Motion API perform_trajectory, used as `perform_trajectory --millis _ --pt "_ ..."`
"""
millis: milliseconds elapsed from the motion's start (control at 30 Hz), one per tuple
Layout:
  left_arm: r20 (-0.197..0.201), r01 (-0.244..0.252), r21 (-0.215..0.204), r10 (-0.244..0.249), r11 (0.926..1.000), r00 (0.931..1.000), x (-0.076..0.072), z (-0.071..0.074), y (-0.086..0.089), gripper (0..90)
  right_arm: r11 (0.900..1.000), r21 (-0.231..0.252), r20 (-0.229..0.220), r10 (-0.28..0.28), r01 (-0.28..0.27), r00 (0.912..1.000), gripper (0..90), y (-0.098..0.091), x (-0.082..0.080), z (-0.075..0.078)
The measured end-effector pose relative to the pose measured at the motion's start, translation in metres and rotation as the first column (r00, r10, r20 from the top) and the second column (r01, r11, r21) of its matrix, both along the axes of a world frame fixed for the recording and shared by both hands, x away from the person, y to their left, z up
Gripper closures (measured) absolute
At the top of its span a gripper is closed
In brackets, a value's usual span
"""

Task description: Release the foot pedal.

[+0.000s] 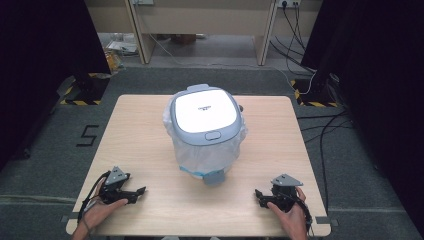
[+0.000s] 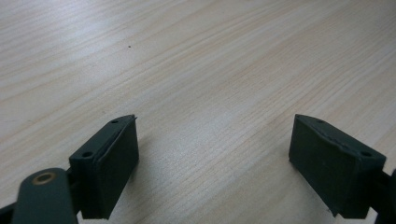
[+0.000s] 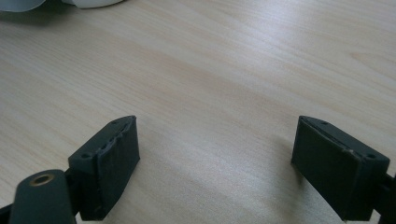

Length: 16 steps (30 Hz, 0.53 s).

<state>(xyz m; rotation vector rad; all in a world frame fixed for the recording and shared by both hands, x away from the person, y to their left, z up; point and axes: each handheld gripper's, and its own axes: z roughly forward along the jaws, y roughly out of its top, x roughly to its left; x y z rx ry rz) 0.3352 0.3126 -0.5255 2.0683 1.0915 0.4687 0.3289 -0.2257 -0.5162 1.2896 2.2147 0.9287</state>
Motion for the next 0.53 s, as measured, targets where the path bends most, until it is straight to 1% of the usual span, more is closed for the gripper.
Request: perform_trajectory --millis 133,533 --pt "0.001 0.0 -0.001 0.0 1.0 1.0 0.0 -0.0001 0.0 15.0 1.0 0.009 -0.008 0.003 -0.003 1.0 14.1 -0.0005 0.0005 -0.0003" --pt "0.0 0.0 0.002 0.0 1.0 1.0 0.0 0.0001 0.0001 15.1 1.0 0.007 -0.009 -0.003 0.003 1.0 13.3 -0.0002 -0.0003 -0.0004"
